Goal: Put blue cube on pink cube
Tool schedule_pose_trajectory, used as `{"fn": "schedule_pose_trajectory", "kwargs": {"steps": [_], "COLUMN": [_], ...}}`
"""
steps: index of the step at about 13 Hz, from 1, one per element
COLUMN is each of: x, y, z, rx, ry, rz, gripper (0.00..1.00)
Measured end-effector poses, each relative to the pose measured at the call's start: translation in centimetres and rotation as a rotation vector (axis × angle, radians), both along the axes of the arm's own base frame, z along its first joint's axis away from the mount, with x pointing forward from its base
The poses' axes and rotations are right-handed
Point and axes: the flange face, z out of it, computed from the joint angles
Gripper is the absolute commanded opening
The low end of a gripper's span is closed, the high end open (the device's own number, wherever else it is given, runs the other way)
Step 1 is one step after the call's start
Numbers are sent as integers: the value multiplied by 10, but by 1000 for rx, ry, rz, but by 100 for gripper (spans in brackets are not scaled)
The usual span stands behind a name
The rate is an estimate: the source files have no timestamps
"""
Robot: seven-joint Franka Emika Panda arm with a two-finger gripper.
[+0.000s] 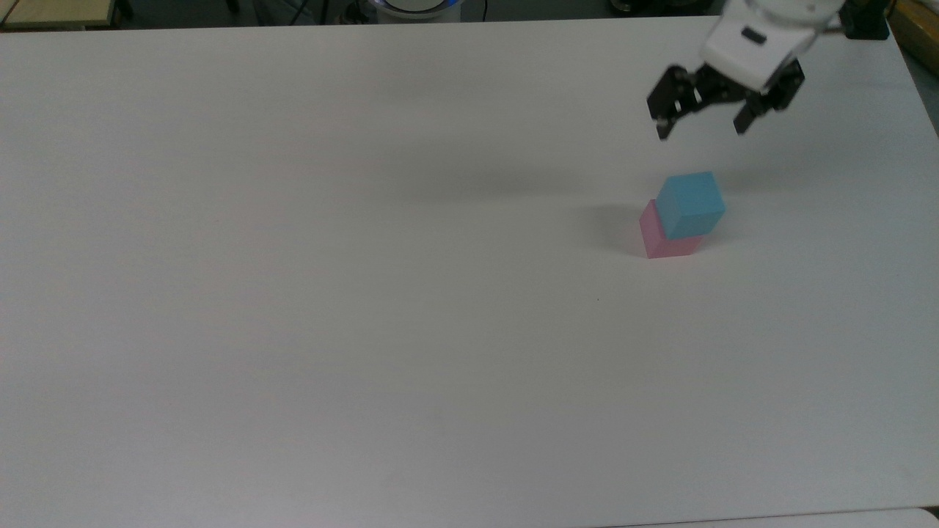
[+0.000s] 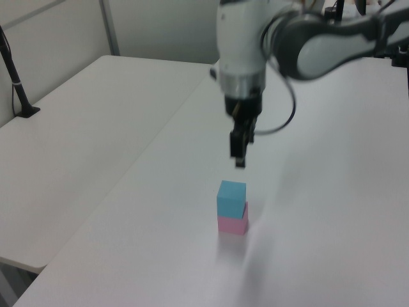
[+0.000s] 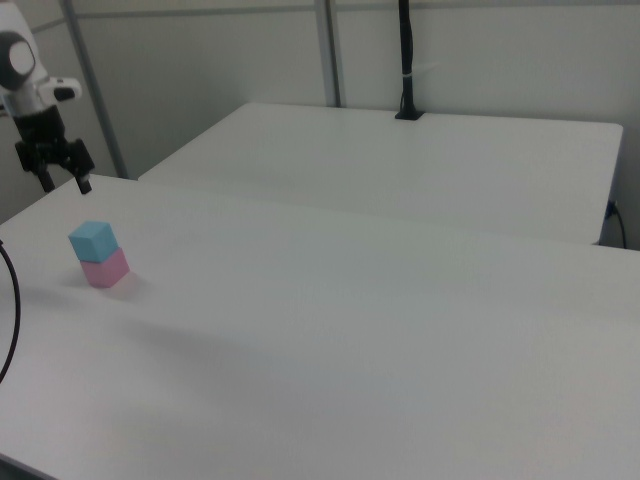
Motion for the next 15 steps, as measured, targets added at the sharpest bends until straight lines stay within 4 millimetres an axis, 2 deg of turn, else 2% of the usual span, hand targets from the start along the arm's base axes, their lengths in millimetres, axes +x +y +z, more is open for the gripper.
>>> {"fn": "schedule_pose_trajectory", "kwargs": {"steps": [2, 4, 7, 9, 10, 11, 15], "x": [-5, -4, -12, -24, -32, -35, -38], "y": [-65, -159, -294, -349, -365, -370, -381], "z": [59, 101, 139, 155, 158, 157, 146], "rx": [-20, -20, 3, 23, 29, 30, 30], "ry": [7, -4, 4, -2, 0, 4, 29], "rz": [9, -19, -83, -108, -123, -129, -148], "gripper": [100, 100, 100, 100, 100, 100, 100]}}
